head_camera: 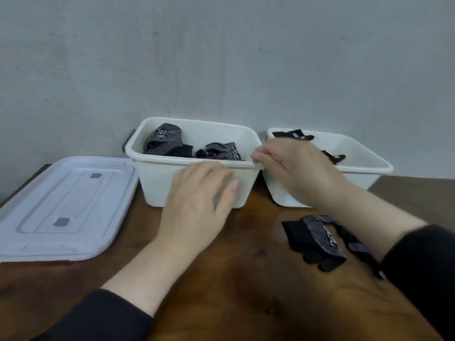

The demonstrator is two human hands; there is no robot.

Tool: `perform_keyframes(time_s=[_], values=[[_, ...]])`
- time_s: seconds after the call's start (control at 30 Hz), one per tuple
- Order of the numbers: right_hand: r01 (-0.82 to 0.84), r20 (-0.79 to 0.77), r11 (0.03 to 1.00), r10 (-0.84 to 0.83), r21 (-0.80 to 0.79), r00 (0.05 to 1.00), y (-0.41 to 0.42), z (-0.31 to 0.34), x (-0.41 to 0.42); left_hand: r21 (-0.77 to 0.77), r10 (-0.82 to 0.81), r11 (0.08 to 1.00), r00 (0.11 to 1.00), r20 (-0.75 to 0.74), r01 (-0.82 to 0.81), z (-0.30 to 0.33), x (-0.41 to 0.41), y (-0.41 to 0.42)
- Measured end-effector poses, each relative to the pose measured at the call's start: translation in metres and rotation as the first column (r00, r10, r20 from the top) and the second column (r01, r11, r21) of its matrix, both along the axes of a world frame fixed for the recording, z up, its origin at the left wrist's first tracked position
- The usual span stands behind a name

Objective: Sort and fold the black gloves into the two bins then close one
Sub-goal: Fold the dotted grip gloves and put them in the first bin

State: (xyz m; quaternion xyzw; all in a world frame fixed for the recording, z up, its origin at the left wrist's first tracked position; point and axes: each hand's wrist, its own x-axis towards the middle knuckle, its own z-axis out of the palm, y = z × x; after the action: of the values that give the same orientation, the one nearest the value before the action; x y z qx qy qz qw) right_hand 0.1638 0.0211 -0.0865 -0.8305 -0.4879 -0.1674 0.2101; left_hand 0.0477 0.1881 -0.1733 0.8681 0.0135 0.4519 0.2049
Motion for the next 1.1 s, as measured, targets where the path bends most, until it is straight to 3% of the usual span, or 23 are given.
perform_keyframes(time_s=[0.1,0.2,0.27,0.33,0.67,0.9,1.1], values=[[0.084,-0.068,0.996,-0.082,0.024,0.994,-0.061,-0.054,-0.026,-0.104,-0.129,0.989,0.958,-0.254,0.106,-0.027,-0.003,-0.048],[0.26,-0.144,0.963,-0.267,-0.07,0.953,-0.117,-0.106,-0.038,-0.164,-0.202,0.977,0.847,-0.492,0.137,-0.047,-0.004,-0.083],[0.347,-0.184,0.919,-0.38,-0.186,0.906,-0.138,-0.134,-0.04,-0.139,-0.201,0.979,0.785,-0.587,0.146,-0.053,-0.004,-0.106],[0.381,-0.256,0.904,-0.421,-0.191,0.87,-0.146,-0.151,-0.038,-0.07,-0.155,0.987,0.743,-0.651,0.145,-0.057,-0.001,-0.125],[0.305,-0.333,0.952,-0.288,-0.004,0.898,-0.16,-0.153,-0.035,-0.046,-0.101,0.995,0.783,-0.614,0.092,-0.069,-0.005,-0.126],[0.216,-0.342,0.975,-0.217,-0.044,0.914,-0.156,-0.152,-0.032,0.079,-0.085,0.98,0.751,-0.655,0.18,-0.071,-0.001,-0.132],[0.174,-0.408,0.965,-0.081,0.195,0.909,-0.156,-0.149,-0.034,-0.029,-0.233,0.962,0.765,-0.6,0.27,-0.063,0.001,-0.138]])
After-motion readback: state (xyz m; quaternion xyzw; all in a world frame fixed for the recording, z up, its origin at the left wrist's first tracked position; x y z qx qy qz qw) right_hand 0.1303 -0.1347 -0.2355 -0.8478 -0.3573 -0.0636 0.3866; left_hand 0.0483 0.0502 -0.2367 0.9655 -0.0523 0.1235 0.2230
